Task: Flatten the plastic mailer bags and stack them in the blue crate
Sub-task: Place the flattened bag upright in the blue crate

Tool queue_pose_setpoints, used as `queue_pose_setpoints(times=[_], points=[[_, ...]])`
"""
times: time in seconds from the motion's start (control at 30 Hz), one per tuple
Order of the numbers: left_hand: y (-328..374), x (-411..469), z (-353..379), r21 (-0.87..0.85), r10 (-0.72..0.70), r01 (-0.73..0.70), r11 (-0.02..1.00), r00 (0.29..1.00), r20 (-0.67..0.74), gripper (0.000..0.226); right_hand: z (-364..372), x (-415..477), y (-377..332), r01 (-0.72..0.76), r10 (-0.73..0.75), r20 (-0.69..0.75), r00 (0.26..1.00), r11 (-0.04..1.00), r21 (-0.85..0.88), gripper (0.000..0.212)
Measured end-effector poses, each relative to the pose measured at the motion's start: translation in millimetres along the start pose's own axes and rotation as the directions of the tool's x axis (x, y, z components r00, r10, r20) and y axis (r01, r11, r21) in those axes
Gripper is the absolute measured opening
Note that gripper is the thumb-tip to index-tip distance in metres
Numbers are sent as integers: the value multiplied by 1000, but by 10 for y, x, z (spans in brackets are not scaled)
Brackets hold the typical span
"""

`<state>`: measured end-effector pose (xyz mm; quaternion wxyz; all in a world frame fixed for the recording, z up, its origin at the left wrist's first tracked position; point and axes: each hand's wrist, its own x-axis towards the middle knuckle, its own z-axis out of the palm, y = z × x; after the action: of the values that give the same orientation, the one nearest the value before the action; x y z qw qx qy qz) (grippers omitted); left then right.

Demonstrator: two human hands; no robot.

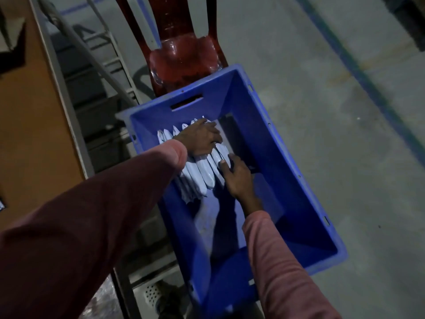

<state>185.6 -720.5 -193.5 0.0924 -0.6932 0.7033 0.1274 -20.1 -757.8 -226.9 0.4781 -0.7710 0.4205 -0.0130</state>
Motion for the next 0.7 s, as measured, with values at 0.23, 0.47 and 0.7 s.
queue_pose_setpoints(times=[0.23, 0.47, 0.7], points=[[-48, 67, 202, 66, -21, 14, 998, 994, 111, 51, 1, 114, 52, -108, 94, 135, 986, 989, 103, 57], [57, 116, 157, 180, -6, -27, 983, 984, 180, 72, -24, 136, 79, -144, 128, 132, 983, 982, 120, 44], [127, 200, 158, 158, -17, -22, 987, 970, 244, 49, 72, 243, 76, -205, 185, 129, 974, 965, 162, 46]])
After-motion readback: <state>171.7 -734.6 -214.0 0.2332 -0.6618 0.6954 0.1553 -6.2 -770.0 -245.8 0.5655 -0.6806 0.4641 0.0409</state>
